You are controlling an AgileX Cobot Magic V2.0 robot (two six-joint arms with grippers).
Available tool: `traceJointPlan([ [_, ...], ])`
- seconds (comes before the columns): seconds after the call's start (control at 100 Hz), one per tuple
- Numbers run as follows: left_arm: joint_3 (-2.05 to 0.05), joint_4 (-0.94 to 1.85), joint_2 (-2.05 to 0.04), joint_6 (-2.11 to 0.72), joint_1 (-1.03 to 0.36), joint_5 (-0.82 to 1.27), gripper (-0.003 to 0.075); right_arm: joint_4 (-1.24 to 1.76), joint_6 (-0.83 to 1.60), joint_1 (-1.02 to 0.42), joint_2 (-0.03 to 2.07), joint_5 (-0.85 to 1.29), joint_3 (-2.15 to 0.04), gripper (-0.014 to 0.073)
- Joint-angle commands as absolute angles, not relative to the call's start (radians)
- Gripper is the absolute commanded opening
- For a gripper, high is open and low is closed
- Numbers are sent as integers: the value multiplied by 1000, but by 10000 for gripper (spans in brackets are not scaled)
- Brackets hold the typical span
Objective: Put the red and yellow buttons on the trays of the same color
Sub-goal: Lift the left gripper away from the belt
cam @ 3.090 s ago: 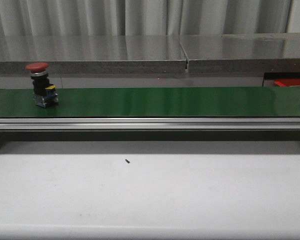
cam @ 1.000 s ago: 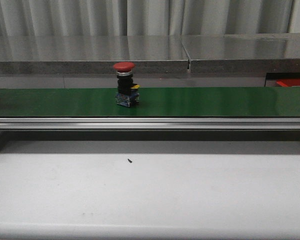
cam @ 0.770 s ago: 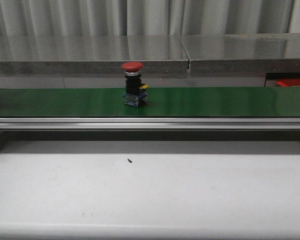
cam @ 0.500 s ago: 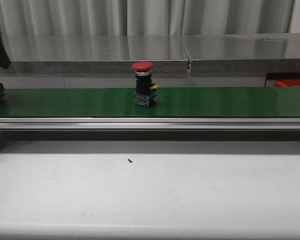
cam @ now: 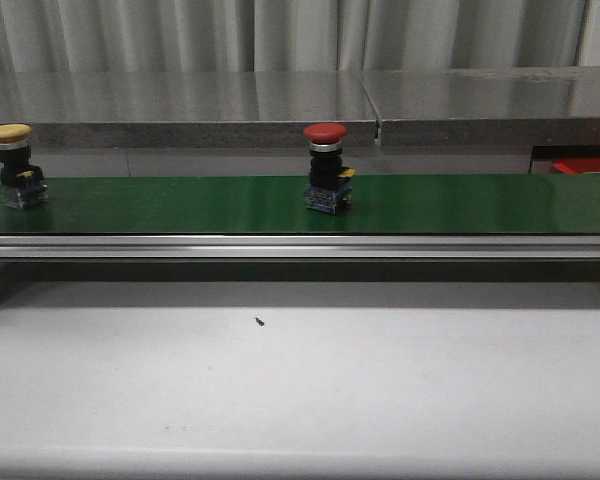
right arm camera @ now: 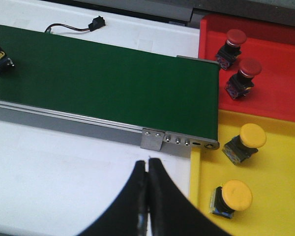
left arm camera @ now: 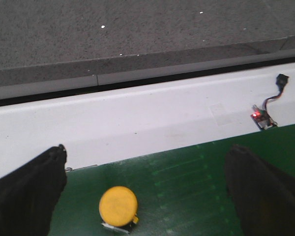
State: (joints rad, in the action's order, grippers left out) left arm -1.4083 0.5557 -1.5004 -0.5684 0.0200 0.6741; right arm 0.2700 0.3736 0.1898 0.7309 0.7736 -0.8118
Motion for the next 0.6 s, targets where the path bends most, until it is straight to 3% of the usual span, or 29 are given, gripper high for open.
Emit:
traceJointPlan([
  [0.0, -1324, 591, -1339, -587, -14, 569, 584, 277, 383, 188, 726, 717, -837, -68],
  [0.24, -993, 597, -966, -589, -42, 482, 539, 277, 383, 188, 726, 717, -837, -68],
  [0.38, -821, 597, -757, -581, -42, 478, 471, 277, 383, 188, 726, 717, -837, -68],
  [0.47, -728, 597, -648, -557, -42, 470, 386, 277, 383, 188, 726, 717, -837, -68],
  [0.59, -642, 597, -560, -548, -42, 481, 214, 277, 383, 188, 726, 717, -837, -68],
])
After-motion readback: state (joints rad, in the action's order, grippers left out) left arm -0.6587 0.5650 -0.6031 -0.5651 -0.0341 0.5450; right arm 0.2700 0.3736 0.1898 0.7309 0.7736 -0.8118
